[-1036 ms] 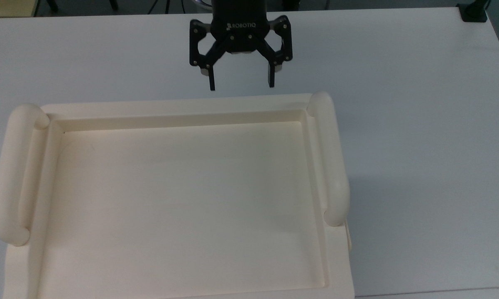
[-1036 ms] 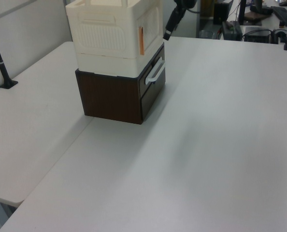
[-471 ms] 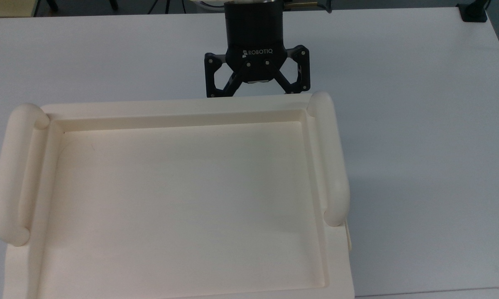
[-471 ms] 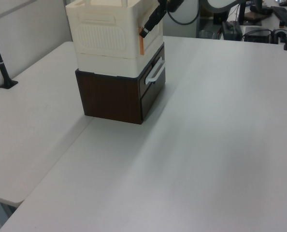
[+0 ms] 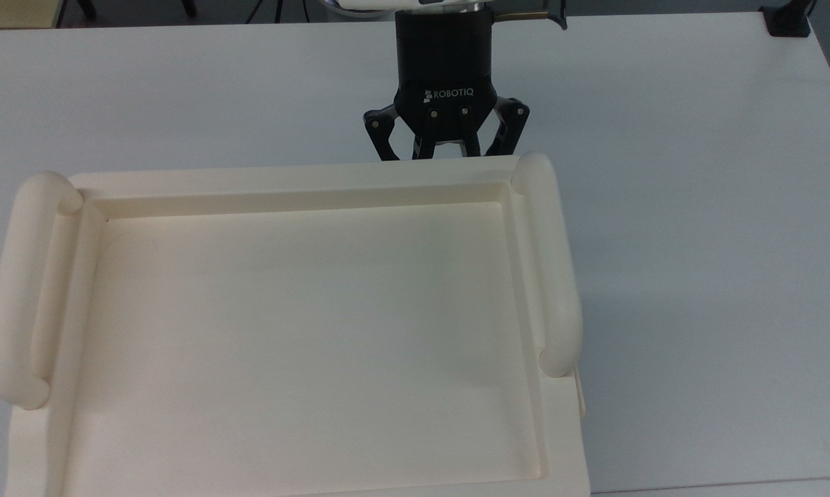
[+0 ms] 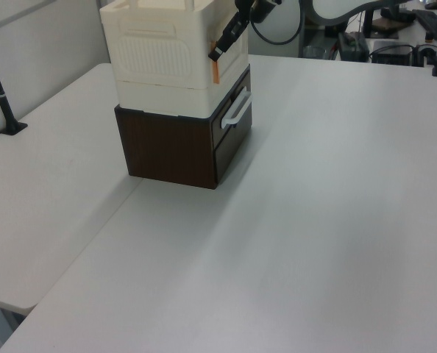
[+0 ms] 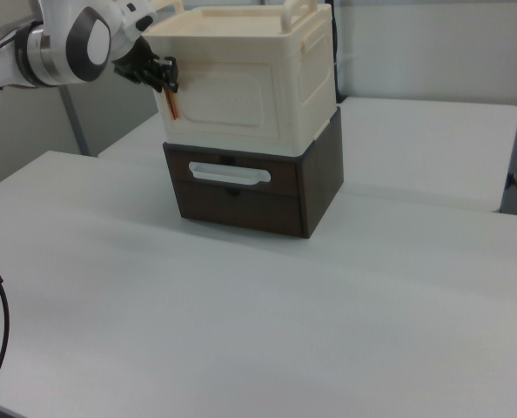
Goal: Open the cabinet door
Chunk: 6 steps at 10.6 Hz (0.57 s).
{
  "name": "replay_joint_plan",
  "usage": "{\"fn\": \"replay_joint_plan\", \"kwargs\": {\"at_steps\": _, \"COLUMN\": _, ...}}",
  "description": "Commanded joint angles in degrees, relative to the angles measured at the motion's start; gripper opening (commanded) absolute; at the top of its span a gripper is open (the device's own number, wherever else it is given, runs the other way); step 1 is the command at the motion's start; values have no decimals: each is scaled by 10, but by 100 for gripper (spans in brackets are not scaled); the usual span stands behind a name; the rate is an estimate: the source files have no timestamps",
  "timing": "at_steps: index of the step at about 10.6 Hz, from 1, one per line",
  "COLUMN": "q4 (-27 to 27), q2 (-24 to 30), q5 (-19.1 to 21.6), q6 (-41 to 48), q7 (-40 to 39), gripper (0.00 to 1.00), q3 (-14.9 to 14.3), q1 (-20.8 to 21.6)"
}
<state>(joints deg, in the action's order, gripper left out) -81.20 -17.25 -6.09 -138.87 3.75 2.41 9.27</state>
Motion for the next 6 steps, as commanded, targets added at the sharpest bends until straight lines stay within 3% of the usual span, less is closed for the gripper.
{"fn": "replay_joint_plan", "kwargs": {"at_steps": 1, "q4": 5, "q2": -2, "q5": -5, "q6": -2, "q7": 2, "gripper": 16, "q3": -9, "q1": 7}}
{"fn": "replay_joint_plan", "kwargs": {"at_steps": 2, "q4": 2, "q2": 1, "q5": -5, "q6": 3, "q7": 2, "gripper": 12, "q3": -9, "q1": 5}}
{"fn": "replay_joint_plan", "kwargs": {"at_steps": 6, "q4": -4, "q2": 22, "q5": -4, "q6": 141, "q7": -4, "gripper": 12, "q3": -8, "q1": 2}}
